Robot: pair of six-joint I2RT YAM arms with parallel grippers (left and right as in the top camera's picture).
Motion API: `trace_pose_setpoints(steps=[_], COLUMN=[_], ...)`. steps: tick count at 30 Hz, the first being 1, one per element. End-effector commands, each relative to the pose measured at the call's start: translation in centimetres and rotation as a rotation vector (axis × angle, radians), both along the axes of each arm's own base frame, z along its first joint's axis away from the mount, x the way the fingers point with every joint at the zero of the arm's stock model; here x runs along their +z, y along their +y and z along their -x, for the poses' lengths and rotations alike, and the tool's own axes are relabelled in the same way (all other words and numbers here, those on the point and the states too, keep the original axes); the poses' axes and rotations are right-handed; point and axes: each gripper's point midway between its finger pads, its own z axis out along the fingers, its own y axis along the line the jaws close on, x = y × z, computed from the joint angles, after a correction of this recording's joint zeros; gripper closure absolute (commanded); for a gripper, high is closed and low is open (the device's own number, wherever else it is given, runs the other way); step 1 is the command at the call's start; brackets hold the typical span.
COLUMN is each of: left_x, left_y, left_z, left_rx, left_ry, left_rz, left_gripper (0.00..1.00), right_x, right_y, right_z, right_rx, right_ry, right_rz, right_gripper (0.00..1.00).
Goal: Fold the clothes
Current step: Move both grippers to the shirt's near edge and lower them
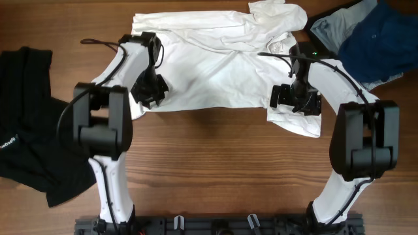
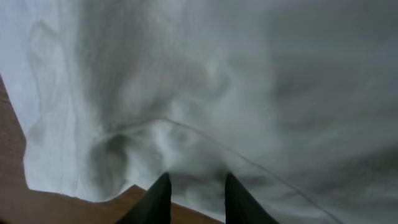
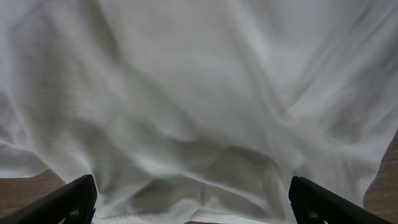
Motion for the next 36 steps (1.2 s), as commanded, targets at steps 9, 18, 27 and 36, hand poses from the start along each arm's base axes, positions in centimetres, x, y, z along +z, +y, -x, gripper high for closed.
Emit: trace_pose_setpoints(steps=[9,18,27,36], left_x=[-4.4,-4.6,-4.7,-4.3], left_y=[3.2,3.2,3.0,2.2], left_z=[6.1,5.3,4.6,5.3], left_rx=[0.15,0.175,0.176,0.149], left_ry=[0.074,0.045,0.017,0.042], left_rz=[0.039,0.073,0.087,0.084], left_gripper=[0.54,0.54,0.96,0.96], right_x=[1.3,-2.3,-3.4,-2.4], right_y=[2.5,3.3,3.4,1.3], right_z=[0.6,3.5,3.8,3.2], right_rx=[0.003,-0.046,-0.069,-0.117], right_ry=[0.001,0.052,0.04,-0.009], right_rz=[-0.148,-0.201,-0.207,-0.086], right_gripper=[0.0,0.04,0.96,0.96])
